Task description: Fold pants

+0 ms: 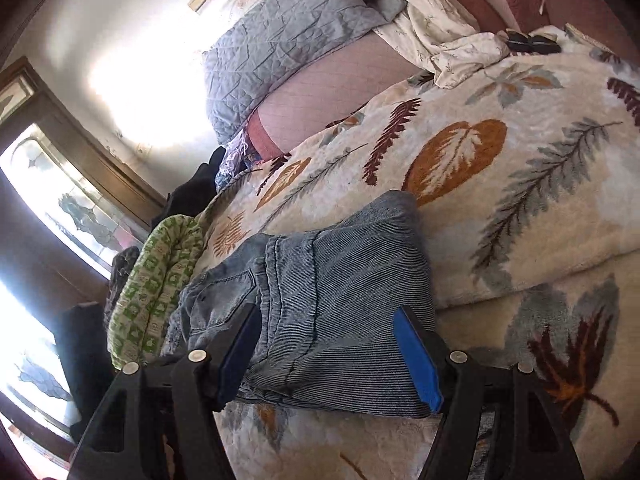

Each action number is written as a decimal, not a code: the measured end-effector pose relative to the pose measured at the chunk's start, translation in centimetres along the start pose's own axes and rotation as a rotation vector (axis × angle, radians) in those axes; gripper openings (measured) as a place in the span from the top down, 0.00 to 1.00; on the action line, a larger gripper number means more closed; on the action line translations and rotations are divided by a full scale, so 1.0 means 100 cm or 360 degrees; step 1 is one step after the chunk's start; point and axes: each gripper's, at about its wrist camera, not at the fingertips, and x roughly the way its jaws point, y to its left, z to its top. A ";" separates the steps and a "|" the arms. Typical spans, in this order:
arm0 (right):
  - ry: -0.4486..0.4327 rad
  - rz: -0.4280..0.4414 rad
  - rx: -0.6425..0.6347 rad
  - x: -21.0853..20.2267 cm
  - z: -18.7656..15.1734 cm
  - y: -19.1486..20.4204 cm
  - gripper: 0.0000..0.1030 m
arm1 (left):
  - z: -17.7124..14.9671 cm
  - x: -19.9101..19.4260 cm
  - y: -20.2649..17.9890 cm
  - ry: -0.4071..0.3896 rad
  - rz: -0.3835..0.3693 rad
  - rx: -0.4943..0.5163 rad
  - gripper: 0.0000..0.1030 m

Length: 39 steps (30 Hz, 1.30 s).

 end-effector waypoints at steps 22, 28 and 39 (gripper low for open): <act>0.0267 -0.0403 -0.0326 0.045 -0.023 0.012 0.30 | 0.031 0.057 0.007 0.0078 0.0280 -0.0040 0.30; 0.0277 -0.0428 -0.0371 0.044 -0.025 0.015 0.29 | 0.026 0.074 0.010 0.0168 0.0367 -0.0002 0.30; 0.0287 -0.0435 -0.0387 0.046 -0.025 0.017 0.28 | 0.041 0.025 0.015 -0.0076 0.0471 0.0002 0.30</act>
